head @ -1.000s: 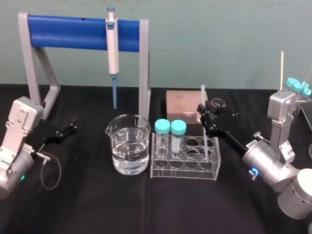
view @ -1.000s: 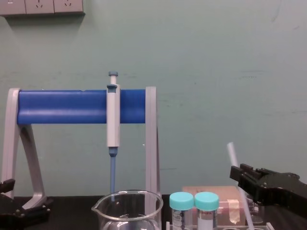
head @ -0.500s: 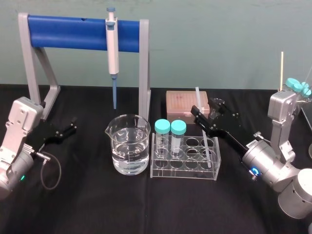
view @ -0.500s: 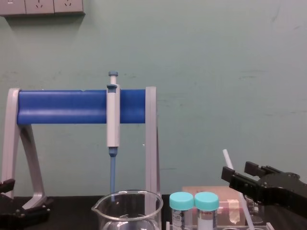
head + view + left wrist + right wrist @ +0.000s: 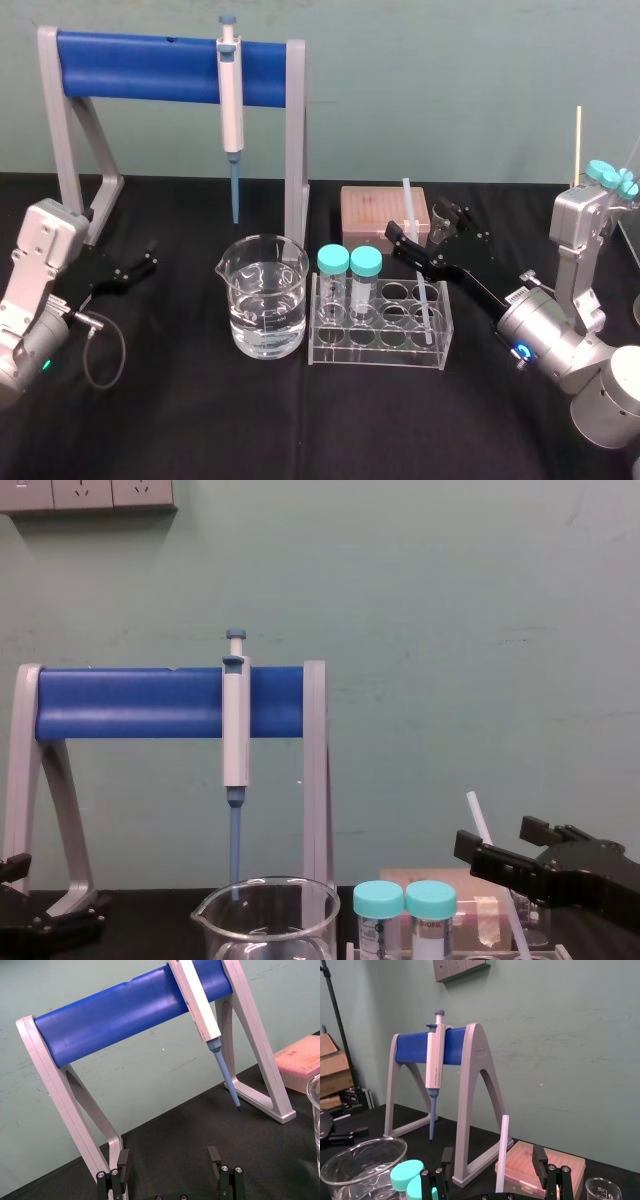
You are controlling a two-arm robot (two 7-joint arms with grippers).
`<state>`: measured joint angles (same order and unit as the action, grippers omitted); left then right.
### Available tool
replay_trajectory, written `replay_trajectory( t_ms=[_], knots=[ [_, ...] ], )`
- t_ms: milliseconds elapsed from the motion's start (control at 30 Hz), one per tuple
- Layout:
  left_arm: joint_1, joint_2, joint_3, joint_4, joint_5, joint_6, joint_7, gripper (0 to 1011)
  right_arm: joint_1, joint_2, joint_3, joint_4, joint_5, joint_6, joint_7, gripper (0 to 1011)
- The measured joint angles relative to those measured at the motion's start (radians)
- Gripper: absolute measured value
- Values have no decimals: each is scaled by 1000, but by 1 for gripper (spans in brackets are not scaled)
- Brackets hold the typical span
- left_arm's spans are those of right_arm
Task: Pick up the stirring rod with one hand, then place it down.
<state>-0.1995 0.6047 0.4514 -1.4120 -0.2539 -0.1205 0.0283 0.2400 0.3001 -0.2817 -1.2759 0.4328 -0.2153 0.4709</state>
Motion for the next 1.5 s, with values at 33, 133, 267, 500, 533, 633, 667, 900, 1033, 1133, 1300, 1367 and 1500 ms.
replay_trajectory(
  t_ms=[33, 133, 267, 500, 533, 633, 667, 900, 1033, 1133, 1300, 1367, 1500],
  knots=[
    [0, 0, 0, 0, 0, 0, 0, 1000, 0, 0, 0, 0, 0, 0, 0, 1003],
    [0, 0, 0, 0, 0, 0, 0, 1000, -3, 3, 6, -9, -1, -1, -2, 1003],
    [0, 0, 0, 0, 0, 0, 0, 1000, -13, 4, 35, -46, -4, -19, -33, 1003],
    [0, 0, 0, 0, 0, 0, 0, 1000, -39, -6, 104, -99, -59, -37, -163, 1003],
    [0, 0, 0, 0, 0, 0, 0, 1000, -42, -8, 109, -100, -70, -31, -179, 1003],
    [0, 0, 0, 0, 0, 0, 0, 1000, -51, -15, 124, -97, -108, 0, -238, 1003],
    [0, 0, 0, 0, 0, 0, 0, 1000, -56, -17, 130, -92, -124, 16, -257, 1003],
    [0, 0, 0, 0, 0, 0, 0, 1000, -68, -30, 142, -66, -162, 72, -292, 1003],
    [0, 0, 0, 0, 0, 0, 0, 1000, -68, -37, 145, -56, -175, 91, -299, 1003],
    [0, 0, 0, 0, 0, 0, 0, 1000, -68, -37, 145, -56, -175, 91, -300, 1003],
    [0, 0, 0, 0, 0, 0, 0, 1000, -68, -36, 145, -57, -175, 91, -301, 1003],
    [0, 0, 0, 0, 0, 0, 0, 1000, -69, -36, 145, -58, -175, 90, -301, 1003],
    [0, 0, 0, 0, 0, 0, 0, 1000, -69, -36, 145, -59, -175, 89, -302, 1003]
  ],
)
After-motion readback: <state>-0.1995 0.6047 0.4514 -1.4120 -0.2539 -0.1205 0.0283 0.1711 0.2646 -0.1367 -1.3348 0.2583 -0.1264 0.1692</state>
